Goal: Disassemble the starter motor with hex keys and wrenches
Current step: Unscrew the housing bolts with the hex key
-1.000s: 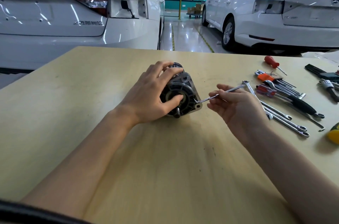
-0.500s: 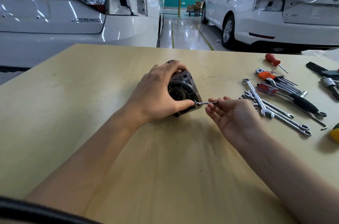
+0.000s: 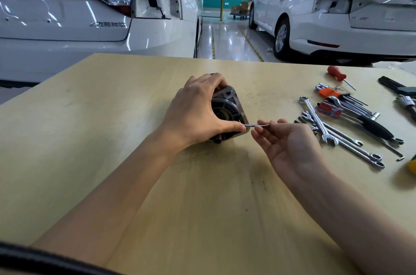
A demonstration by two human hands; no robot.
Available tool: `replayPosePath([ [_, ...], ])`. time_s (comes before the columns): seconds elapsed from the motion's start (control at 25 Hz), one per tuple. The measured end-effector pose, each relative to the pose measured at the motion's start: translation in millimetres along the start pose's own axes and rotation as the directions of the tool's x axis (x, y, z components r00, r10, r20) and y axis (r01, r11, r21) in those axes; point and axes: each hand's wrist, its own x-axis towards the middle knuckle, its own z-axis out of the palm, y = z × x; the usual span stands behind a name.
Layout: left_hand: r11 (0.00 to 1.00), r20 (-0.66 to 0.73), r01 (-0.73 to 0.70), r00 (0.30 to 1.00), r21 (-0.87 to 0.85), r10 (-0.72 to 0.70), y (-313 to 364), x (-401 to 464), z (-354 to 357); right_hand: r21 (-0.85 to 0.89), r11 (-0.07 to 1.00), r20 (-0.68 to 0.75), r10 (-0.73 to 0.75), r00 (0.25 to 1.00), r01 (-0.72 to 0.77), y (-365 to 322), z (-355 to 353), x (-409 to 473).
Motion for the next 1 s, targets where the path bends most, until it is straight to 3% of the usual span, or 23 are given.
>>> replayPosePath([
  [0.28,1.000,-0.007,-0.002,1.000,-0.014,0.002,-1,0,0,0.037,0.999,0.017,-0.009,1.000,0.008,4,-2,-1],
  [0.44,0.998,-0.011,-0.012,1.000,-0.056,0.011,-5,0,0,-0.133,0.968,0.086,-0.204,0.975,0.215,7,-4,-5],
  [0.6,0.997,-0.040,-0.027,0.999,-0.073,0.024,-7,0,1,-0.211,0.936,0.116,-0.263,0.958,0.283,6,-3,-7],
  [0.8,0.995,-0.031,-0.033,0.999,-0.095,0.030,-7,-1,1,-0.487,0.683,0.272,-0.474,0.838,0.545,5,5,-3],
  [0.88,0.992,-0.029,-0.023,0.999,-0.122,0.020,-10,-1,-2,-0.557,0.507,0.371,-0.558,0.743,0.658,8,8,0],
  [1.0,0.888,0.005,0.081,0.996,-0.452,-0.089,-10,0,-6,-0.555,0.218,0.540,-0.640,0.547,0.803,14,10,7],
])
